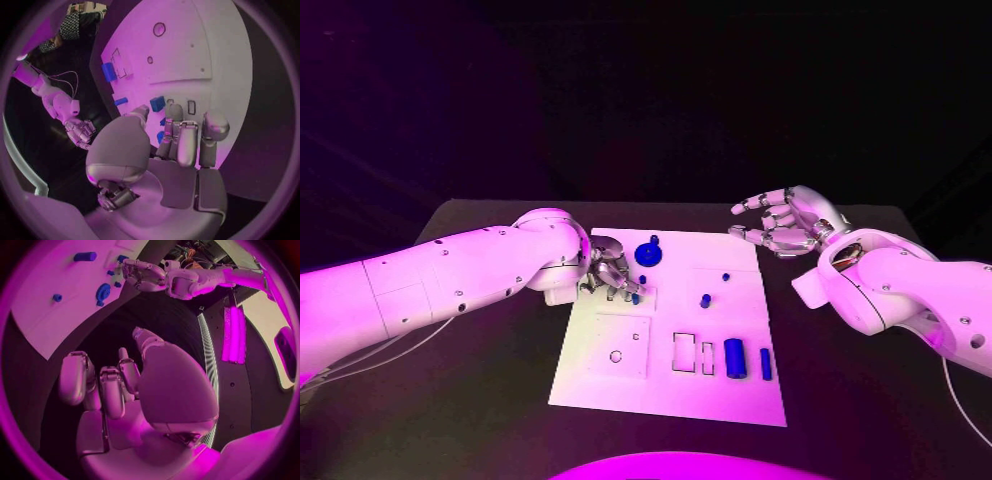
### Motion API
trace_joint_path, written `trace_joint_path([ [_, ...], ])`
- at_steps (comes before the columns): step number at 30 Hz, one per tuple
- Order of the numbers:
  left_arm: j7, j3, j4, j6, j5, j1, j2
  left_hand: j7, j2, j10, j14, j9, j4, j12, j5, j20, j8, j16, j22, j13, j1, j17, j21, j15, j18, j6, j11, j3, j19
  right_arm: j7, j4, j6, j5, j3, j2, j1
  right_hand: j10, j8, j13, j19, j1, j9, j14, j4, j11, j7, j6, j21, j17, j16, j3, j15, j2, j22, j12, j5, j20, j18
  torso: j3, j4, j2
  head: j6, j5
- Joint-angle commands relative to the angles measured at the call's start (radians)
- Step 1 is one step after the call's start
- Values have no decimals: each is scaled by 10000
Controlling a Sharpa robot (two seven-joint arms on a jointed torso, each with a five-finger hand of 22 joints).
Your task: Assemble the parts on the task board
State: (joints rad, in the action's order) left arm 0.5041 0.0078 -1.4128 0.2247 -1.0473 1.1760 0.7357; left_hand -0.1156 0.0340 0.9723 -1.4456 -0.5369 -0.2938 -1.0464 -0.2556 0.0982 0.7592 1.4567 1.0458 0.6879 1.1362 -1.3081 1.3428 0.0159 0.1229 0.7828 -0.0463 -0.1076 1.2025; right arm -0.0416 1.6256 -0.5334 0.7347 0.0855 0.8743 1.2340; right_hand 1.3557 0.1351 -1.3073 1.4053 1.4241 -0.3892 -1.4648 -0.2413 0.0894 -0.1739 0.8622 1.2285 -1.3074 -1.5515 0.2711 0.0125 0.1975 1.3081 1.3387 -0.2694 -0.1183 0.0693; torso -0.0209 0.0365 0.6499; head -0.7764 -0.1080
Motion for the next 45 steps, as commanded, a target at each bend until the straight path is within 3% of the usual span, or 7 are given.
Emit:
trace_joint_path([
  [1, 14, 1, 51, 147, 8, 11, -65, 53, -53, 38, -72, -24, -5, -43, -58, -11, 65, 39, 37, 27, 76, -194, 63, -25, -153, -18, 31, -65, 56, 20, -9, 189, 23, -4, -16, -1, -41, 25, -217, -64, -61, -10, -901, -58, 2, -16, 58, -50, -2036, 53, 10, 24, 28, 365, -43, -30, 1, 95, 0, 1, 11, 6, 25],
  [22, 25, -34, 186, 458, 84, 10, -174, 80, -19, 40, -115, -113, 5, -39, -73, -25, 109, 85, 95, 50, 383, -293, 105, -7, -161, -44, 55, -169, 62, 58, -75, 331, 27, -2, -82, -18, -27, 42, -223, -60, -61, -13, -899, -75, -5, -10, 81, -57, -2031, 57, 43, 16, 10, 364, -30, -102, 8, 95, -3, -10, 4, -70, 56],
  [27, 24, -39, 217, 498, 141, 10, -191, 125, -100, 58, -126, -194, 9, -10, -118, -47, 116, 95, 142, 75, 901, -331, 143, 29, -165, -49, 98, -472, 52, 68, -86, 353, 27, -1, -94, -21, -29, 48, -218, -58, -60, -14, -897, -78, -7, -8, 89, -56, -2023, 60, 53, 15, 7, 366, -33, -122, 9, 95, -6, -3, -4, -81, 52],
  [34, -25, -41, 231, 298, 426, 9, -197, 214, -144, 261, -226, -442, 17, -4, -130, -116, 195, 164, 372, 246, 2032, -520, 276, 129, -201, -53, 213, -1792, 164, 114, -112, 374, 27, 0, -100, -28, -36, 56, -207, -74, -57, -15, -896, -83, -11, -5, 98, -95, -2016, 64, 70, 11, 7, 342, -41, -166, 12, 102, -4, -1, 0, -73, 50],
  [40, -131, -42, 202, 27, 678, 8, -170, 231, 463, 577, -349, -904, 48, -42, -107, -171, 446, 259, 609, 464, 2476, -756, 408, 157, -242, -97, 267, -3867, 299, 152, -142, 401, 28, 1, -108, -34, -38, 58, -204, -75, -57, -15, -895, -85, -12, -4, 100, -102, -2012, 66, 77, 9, 12, 339, -43, -193, 14, 103, -4, -6, -1, -63, 47],
  [45, -188, -41, 148, -163, 794, 7, -108, 285, 863, 815, -433, -1248, 201, -163, -97, -191, 633, 325, 801, 685, 2389, -911, 505, 190, -280, -128, 269, -4944, 428, 176, -163, 417, 28, 2, -119, -42, -45, 59, -196, -75, -59, -15, -892, -86, -13, -4, 100, -102, -2000, 71, 78, 9, 14, 339, -51, -200, 15, 103, -12, -10, -2, -42, 29],
])
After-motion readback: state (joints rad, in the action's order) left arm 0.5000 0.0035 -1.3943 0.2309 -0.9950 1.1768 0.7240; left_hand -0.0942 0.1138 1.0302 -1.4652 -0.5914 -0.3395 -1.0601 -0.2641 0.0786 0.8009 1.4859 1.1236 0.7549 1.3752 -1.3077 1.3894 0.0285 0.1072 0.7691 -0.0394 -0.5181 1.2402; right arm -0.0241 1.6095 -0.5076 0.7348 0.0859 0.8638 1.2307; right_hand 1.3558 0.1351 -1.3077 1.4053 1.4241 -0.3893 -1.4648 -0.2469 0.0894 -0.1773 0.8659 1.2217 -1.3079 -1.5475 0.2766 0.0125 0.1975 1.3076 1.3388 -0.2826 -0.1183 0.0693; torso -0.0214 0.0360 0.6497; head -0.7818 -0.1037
